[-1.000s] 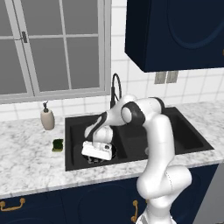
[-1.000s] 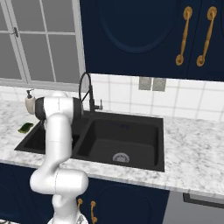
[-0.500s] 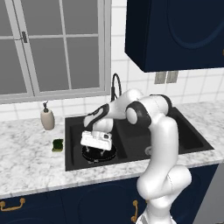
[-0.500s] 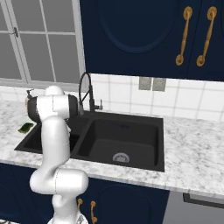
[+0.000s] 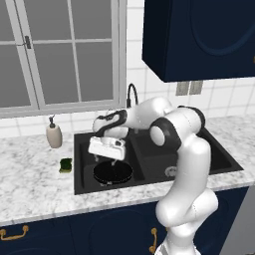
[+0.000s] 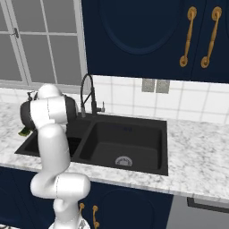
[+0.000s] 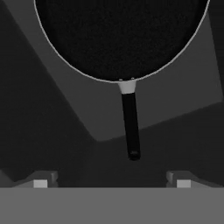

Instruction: Pick the pan and sponge and place them into the sink. Then turn on the water.

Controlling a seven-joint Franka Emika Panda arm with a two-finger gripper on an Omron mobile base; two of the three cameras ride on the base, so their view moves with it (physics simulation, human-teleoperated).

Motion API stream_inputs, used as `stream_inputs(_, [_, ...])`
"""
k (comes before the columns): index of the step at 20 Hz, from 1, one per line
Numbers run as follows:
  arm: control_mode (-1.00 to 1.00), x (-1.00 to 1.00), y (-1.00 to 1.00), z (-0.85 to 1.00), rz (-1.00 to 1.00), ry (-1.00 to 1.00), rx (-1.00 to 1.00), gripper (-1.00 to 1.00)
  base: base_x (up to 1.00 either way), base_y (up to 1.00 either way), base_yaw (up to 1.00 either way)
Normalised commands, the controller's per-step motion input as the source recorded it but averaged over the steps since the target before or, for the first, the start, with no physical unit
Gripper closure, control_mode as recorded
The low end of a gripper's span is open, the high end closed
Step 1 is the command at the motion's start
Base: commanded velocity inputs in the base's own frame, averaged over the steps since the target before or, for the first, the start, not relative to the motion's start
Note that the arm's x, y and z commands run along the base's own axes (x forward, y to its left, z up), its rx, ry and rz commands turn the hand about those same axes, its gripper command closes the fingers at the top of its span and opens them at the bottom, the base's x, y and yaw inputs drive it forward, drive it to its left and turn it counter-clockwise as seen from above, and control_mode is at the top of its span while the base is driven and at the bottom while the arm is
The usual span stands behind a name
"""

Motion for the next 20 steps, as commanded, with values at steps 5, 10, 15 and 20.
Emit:
stream_inputs(5, [-1.00, 0.00, 0.52, 0.46, 0.00, -0.09, -0.09, -1.00, 0.00, 0.00, 0.00])
stream_inputs(10, [-1.00, 0.00, 0.56, 0.33, 0.00, -0.08, -0.08, -1.00, 0.00, 0.00, 0.00])
stream_inputs(15, [-1.00, 0.00, 0.37, 0.04, 0.01, -0.03, -0.07, -1.00, 0.00, 0.00, 0.00])
stream_inputs(20, [-1.00, -0.03, 0.18, 0.00, 0.00, -0.01, -0.02, -1.00, 0.00, 0.00, 0.00])
